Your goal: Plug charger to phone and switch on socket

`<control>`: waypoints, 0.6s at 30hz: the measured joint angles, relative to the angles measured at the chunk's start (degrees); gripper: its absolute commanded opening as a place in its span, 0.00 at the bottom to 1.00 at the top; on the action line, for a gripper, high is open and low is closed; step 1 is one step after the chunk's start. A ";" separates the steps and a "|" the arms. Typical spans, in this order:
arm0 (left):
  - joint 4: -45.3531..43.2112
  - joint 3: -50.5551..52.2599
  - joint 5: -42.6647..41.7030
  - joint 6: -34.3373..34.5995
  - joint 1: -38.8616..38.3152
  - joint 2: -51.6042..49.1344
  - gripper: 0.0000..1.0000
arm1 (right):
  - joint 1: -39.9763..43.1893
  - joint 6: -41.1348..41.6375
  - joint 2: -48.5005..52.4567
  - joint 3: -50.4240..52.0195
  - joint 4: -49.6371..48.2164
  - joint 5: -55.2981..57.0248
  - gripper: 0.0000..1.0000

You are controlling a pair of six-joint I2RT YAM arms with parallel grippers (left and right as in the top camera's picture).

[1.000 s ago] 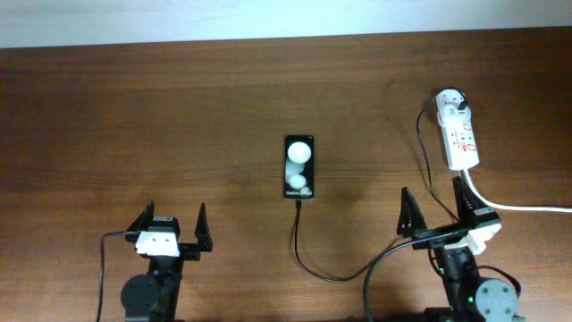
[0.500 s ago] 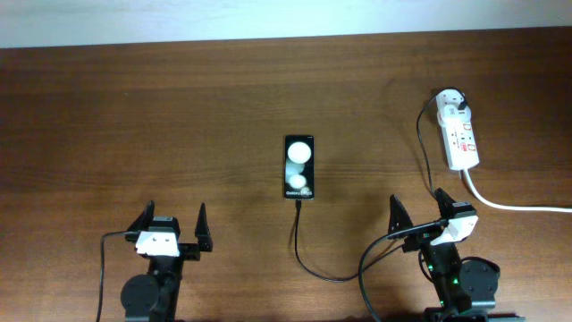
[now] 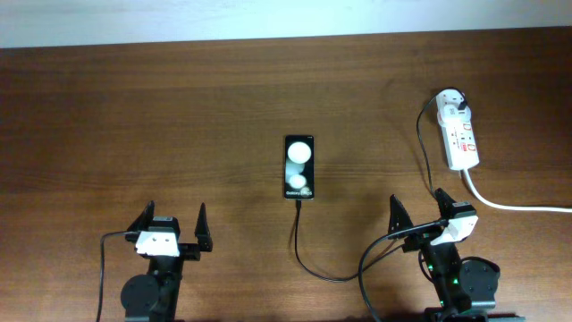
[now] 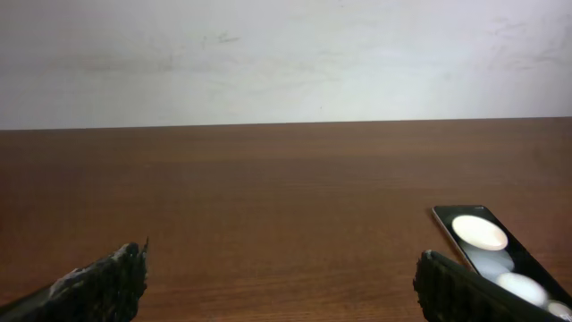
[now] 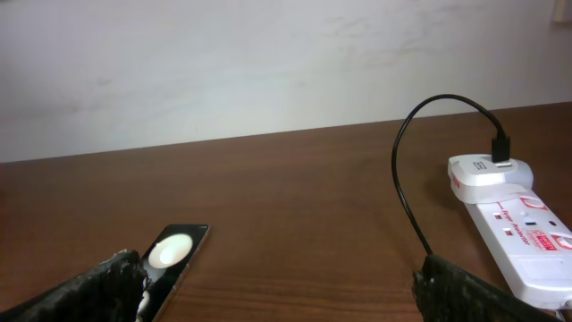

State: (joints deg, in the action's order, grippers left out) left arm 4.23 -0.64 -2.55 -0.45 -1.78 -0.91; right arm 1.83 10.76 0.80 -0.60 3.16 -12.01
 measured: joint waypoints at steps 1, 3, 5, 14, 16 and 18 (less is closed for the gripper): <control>0.02 0.00 -0.02 0.00 0.00 0.00 0.99 | 0.00 0.00 0.00 -0.02 0.00 0.15 0.99; 0.00 0.00 0.00 -0.02 0.00 0.00 0.99 | 0.00 -0.04 0.00 -0.02 0.09 1.57 0.99; 0.00 0.00 0.00 0.00 0.00 0.00 0.99 | 0.00 -2.12 0.00 0.00 0.28 4.07 0.99; 0.02 0.00 0.00 0.00 0.00 0.00 0.99 | 0.00 -12.94 0.00 0.00 0.46 5.57 0.99; 0.00 0.00 -0.02 0.00 0.00 0.00 0.99 | 0.00 -13.18 0.00 0.00 0.46 5.57 0.99; 0.00 0.00 -0.02 0.00 0.00 0.00 0.99 | 0.00 -13.38 0.00 -0.02 0.46 5.57 0.99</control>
State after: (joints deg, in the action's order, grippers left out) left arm 4.23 -0.64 -2.57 -0.45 -1.78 -0.91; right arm 1.83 -2.61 0.80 -0.62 3.62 -6.44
